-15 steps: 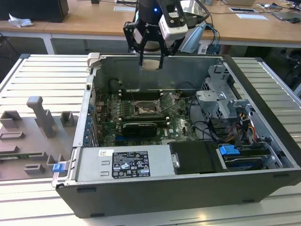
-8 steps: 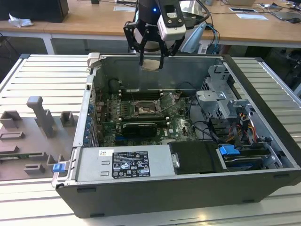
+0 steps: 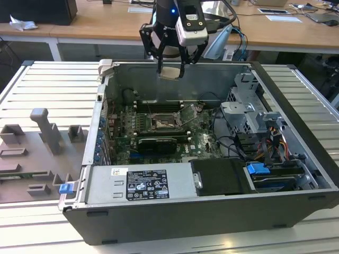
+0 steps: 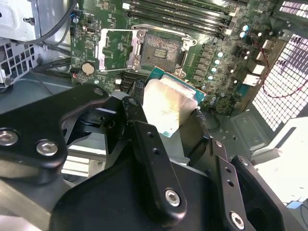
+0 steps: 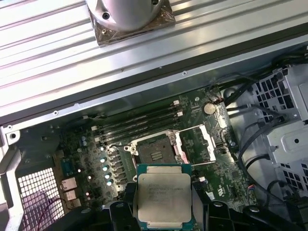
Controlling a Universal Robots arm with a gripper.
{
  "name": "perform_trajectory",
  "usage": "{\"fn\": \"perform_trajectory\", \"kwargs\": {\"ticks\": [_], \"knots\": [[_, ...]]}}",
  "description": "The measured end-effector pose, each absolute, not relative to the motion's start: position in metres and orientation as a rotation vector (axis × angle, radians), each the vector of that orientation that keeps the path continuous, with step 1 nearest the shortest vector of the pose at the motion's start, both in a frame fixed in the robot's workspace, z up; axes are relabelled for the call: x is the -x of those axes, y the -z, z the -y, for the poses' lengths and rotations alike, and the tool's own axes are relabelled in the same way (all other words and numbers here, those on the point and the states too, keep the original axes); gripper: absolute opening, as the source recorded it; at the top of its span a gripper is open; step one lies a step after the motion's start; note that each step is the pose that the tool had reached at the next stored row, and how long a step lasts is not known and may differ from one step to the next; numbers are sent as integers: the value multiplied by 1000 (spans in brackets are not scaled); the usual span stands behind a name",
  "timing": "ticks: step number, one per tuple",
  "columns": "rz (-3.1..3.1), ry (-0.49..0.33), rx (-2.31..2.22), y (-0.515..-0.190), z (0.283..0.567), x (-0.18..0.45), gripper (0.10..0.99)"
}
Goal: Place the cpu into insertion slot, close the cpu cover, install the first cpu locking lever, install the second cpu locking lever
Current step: 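Place the cpu into insertion slot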
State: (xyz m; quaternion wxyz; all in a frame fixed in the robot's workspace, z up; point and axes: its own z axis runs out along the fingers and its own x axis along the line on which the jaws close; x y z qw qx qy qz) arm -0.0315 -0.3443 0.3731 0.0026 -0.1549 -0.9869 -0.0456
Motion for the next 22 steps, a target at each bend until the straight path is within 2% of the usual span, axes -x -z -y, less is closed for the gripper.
{"fn": "perform_trajectory", "kwargs": {"ticks": [22], "knots": [[3051, 143, 745, -371, 344, 32, 537]]}}
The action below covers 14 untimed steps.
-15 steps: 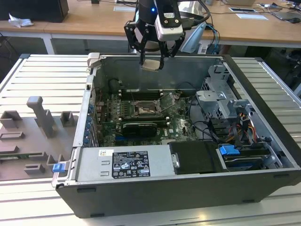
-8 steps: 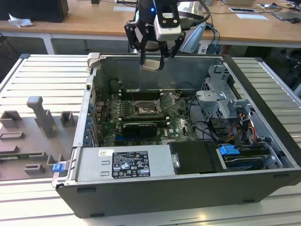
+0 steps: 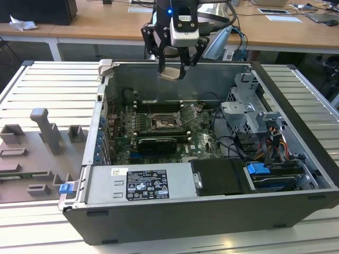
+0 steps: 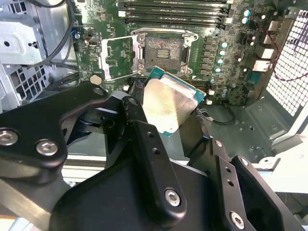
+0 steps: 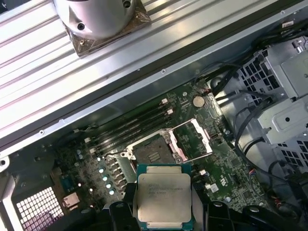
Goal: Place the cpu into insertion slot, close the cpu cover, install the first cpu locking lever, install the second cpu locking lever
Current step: 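Place the cpu into insertion slot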
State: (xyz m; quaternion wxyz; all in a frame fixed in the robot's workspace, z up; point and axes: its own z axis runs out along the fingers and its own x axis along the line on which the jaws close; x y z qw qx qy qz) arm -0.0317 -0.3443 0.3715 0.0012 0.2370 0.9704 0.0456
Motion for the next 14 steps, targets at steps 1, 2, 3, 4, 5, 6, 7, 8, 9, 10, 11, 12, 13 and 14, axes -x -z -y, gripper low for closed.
{"fn": "perform_trajectory", "kwargs": {"ticks": [1, 2, 3, 4, 5, 6, 7, 8, 9, 10, 11, 12, 13, 14], "knots": [[-3044, -143, -754, -371, 344, 32, 537], [-3040, -143, -768, -371, 344, 32, 537], [-3037, -143, -776, -371, 344, 32, 537], [-3036, -143, -783, -371, 344, 32, 537], [-3033, -143, -790, -371, 344, 32, 537], [-3029, -143, -805, -371, 344, 32, 537], [-3027, -143, -813, -370, 344, 32, 537], [-3024, -143, -820, -370, 344, 32, 537], [-3022, -143, -827, -370, 344, 32, 537], [-3020, -143, -835, -370, 344, 32, 537], [-3016, -143, -847, -370, 344, 32, 537], [-3013, -143, -856, -370, 344, 32, 537], [-3010, -143, -867, -370, 344, 32, 537], [-3006, -143, -879, -370, 344, 32, 537]]}}
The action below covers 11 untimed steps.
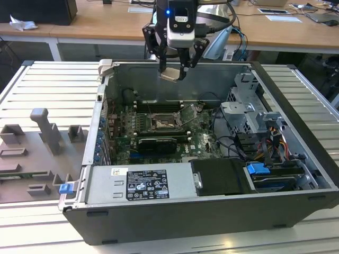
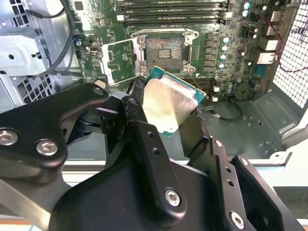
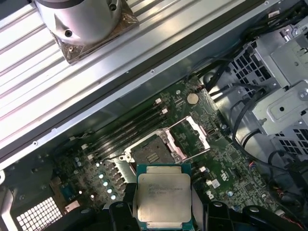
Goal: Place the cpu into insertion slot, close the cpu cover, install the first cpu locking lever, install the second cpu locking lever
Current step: 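Place the cpu into insertion slot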
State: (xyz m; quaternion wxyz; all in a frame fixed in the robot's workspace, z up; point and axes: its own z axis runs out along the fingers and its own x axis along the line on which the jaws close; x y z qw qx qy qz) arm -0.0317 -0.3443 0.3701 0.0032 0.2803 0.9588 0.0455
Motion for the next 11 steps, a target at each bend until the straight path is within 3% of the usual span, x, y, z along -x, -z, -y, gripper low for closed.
{"fn": "perform_trajectory", "kwargs": {"ticks": [11], "knots": [[-2960, -141, -1010, -368, 344, 32, 537]]}}
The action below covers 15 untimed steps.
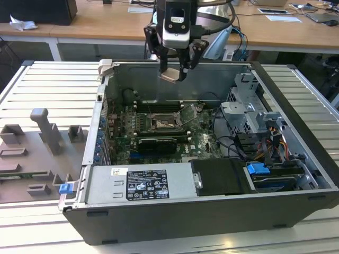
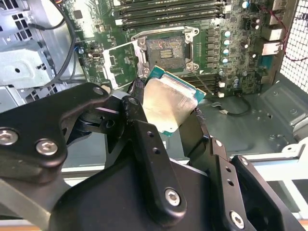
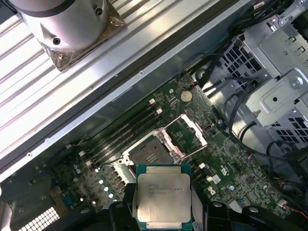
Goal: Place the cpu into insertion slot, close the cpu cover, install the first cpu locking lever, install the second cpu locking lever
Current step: 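Place the cpu into insertion slot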
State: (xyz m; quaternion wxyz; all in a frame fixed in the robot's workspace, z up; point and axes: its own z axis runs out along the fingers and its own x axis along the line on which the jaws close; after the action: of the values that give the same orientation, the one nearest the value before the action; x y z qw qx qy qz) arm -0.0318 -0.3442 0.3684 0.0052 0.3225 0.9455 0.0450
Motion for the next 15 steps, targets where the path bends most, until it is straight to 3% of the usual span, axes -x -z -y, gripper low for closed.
{"fn": "perform_trajectory", "kwargs": {"ticks": [15], "knots": [[-2866, -136, -1238, -362, 344, 31, 537]]}}
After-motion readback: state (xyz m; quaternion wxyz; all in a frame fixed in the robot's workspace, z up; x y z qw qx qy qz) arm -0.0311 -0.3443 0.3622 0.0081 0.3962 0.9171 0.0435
